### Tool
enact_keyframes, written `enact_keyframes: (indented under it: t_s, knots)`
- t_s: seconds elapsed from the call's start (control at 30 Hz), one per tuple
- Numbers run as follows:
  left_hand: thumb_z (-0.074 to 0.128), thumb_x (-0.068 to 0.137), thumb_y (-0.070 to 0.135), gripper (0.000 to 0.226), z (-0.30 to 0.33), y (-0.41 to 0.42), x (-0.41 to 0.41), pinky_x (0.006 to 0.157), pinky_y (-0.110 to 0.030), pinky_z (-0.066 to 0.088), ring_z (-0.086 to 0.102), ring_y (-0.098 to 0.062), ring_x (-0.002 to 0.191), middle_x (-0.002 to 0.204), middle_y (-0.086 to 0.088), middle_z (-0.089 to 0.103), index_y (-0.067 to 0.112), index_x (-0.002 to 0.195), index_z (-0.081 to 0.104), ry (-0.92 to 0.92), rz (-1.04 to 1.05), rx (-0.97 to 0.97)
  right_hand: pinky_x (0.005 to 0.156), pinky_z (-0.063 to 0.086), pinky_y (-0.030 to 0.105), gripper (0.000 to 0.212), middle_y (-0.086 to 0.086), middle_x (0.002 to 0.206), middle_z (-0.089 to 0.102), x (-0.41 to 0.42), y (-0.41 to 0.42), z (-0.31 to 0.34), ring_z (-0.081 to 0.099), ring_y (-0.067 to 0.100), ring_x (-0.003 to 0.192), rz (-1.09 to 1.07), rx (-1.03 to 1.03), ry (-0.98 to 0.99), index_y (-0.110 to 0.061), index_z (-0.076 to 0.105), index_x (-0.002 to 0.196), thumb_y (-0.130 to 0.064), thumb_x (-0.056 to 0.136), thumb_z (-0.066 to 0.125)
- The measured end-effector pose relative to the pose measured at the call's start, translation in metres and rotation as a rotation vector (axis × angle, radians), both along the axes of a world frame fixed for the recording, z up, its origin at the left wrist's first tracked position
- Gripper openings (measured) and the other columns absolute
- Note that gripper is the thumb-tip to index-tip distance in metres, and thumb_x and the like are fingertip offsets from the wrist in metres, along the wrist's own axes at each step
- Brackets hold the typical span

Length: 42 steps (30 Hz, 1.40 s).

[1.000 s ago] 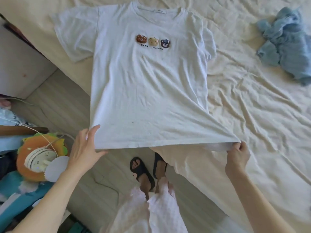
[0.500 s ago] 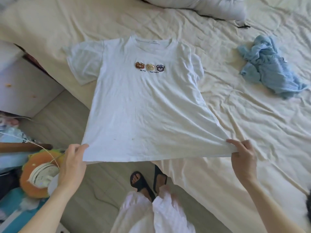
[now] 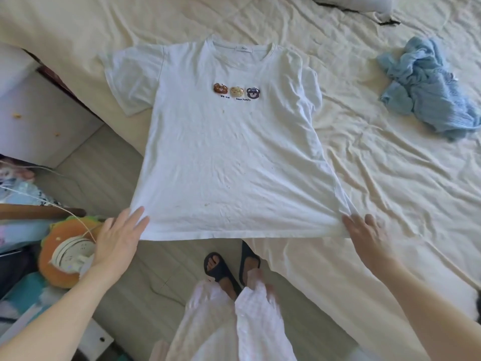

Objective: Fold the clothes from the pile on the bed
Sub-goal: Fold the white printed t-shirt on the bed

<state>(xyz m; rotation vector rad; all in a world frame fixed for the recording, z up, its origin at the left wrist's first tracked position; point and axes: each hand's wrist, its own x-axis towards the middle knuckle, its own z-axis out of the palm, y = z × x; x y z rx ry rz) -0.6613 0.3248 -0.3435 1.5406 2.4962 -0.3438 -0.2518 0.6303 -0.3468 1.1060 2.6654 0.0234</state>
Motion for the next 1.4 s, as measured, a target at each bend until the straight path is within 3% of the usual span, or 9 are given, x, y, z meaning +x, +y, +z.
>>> enact_keyframes:
  t_s: [0.13, 0.37, 0.5, 0.73, 0.87, 1.0, 1.23, 1.3, 1.4]
  knots:
    - [0.043, 0.090, -0.004, 0.070, -0.016, -0.003, 0.005, 0.115, -0.038, 0.010, 0.000, -0.021, 0.146, 0.159, -0.003, 0.001, 0.017, 0.150, 0.015, -0.001, -0.014, -0.356, 0.085, 0.038, 0.034, 0.046, 0.005, 0.130, 0.051, 0.003, -0.005, -0.012, 0.050, 0.027, 0.109, -0.047, -0.009, -0.314, -0.010, 0.044, 0.134, 0.000, 0.088, 0.044]
    - [0.027, 0.096, 0.002, 0.061, -0.039, 0.022, 0.019, 0.118, -0.039, 0.007, 0.000, -0.019, 0.146, 0.160, -0.001, 0.001, 0.025, 0.151, 0.014, -0.319, -0.005, -0.818, 0.104, 0.032, 0.036, 0.041, -0.003, 0.128, 0.056, -0.012, -0.008, -0.027, 0.041, 0.018, 0.127, -0.279, -0.348, -0.557, -0.024, 0.052, 0.126, -0.009, 0.091, 0.036]
    - [0.026, 0.100, 0.010, 0.055, -0.036, 0.081, 0.030, 0.118, -0.038, 0.007, 0.000, -0.019, 0.146, 0.160, -0.001, -0.002, 0.025, 0.151, 0.011, -0.395, 0.002, -0.543, 0.087, 0.036, 0.035, 0.031, 0.006, 0.118, 0.060, -0.038, 0.012, -0.030, 0.050, 0.025, 0.113, -0.419, -0.340, -0.302, -0.017, 0.052, 0.116, -0.011, 0.091, 0.036]
    - [0.027, 0.102, 0.018, 0.050, -0.031, 0.227, 0.051, 0.118, -0.040, 0.011, 0.001, -0.023, 0.146, 0.159, -0.005, -0.001, 0.023, 0.150, 0.016, -0.474, -0.065, -0.201, 0.090, 0.040, 0.035, 0.037, 0.012, 0.124, 0.060, -0.099, 0.103, -0.037, 0.051, 0.031, 0.117, -0.700, -0.505, 0.216, -0.011, 0.050, 0.131, -0.026, 0.100, 0.038]
    - [0.028, 0.102, 0.021, 0.053, -0.051, 0.301, 0.062, 0.118, -0.040, 0.006, -0.006, -0.022, 0.146, 0.159, -0.003, -0.008, 0.024, 0.151, 0.010, -0.442, -0.082, -0.185, 0.072, 0.034, 0.028, 0.025, 0.012, 0.091, 0.058, -0.134, 0.179, -0.059, 0.052, 0.024, 0.086, -0.933, -0.645, 0.515, -0.006, 0.057, 0.098, -0.022, 0.098, 0.038]
    - [0.031, 0.101, 0.028, 0.057, -0.085, 0.356, 0.060, 0.117, -0.043, 0.006, -0.010, -0.022, 0.146, 0.158, -0.002, -0.013, 0.029, 0.151, 0.004, -0.399, -0.057, -0.166, 0.070, 0.046, 0.033, 0.026, 0.005, 0.079, 0.058, -0.170, 0.246, -0.083, 0.055, 0.020, 0.076, -1.268, -0.885, 0.887, -0.006, 0.057, 0.093, -0.025, 0.099, 0.040]
    - [0.033, 0.100, 0.036, 0.064, -0.118, 0.377, 0.052, 0.115, -0.049, 0.008, -0.016, -0.022, 0.145, 0.155, 0.004, -0.025, 0.036, 0.149, -0.008, -0.392, -0.038, -0.319, 0.069, 0.051, 0.030, 0.045, 0.003, 0.075, 0.071, -0.226, 0.302, -0.099, 0.063, 0.019, 0.073, -1.369, -1.596, 1.013, -0.013, 0.062, 0.092, -0.054, 0.094, 0.043]
    - [0.034, 0.099, 0.039, 0.064, -0.118, 0.378, 0.050, 0.115, -0.046, 0.010, -0.015, -0.020, 0.145, 0.155, 0.005, -0.024, 0.038, 0.148, -0.008, -0.371, -0.043, -0.333, 0.059, 0.051, 0.027, 0.032, 0.002, 0.080, 0.067, -0.239, 0.311, -0.093, 0.064, 0.016, 0.065, -1.564, -1.666, 1.238, -0.011, 0.063, 0.098, -0.040, 0.095, 0.050]
    - [0.038, 0.097, 0.039, 0.065, -0.116, 0.383, 0.049, 0.115, -0.043, 0.013, -0.010, -0.017, 0.146, 0.157, 0.008, -0.019, 0.041, 0.148, -0.003, -0.385, -0.031, -0.338, 0.054, 0.049, 0.022, 0.013, 0.000, 0.078, 0.058, -0.249, 0.314, -0.086, 0.059, 0.011, 0.062, -1.798, -1.334, 1.678, -0.009, 0.062, 0.102, -0.008, 0.090, 0.056]
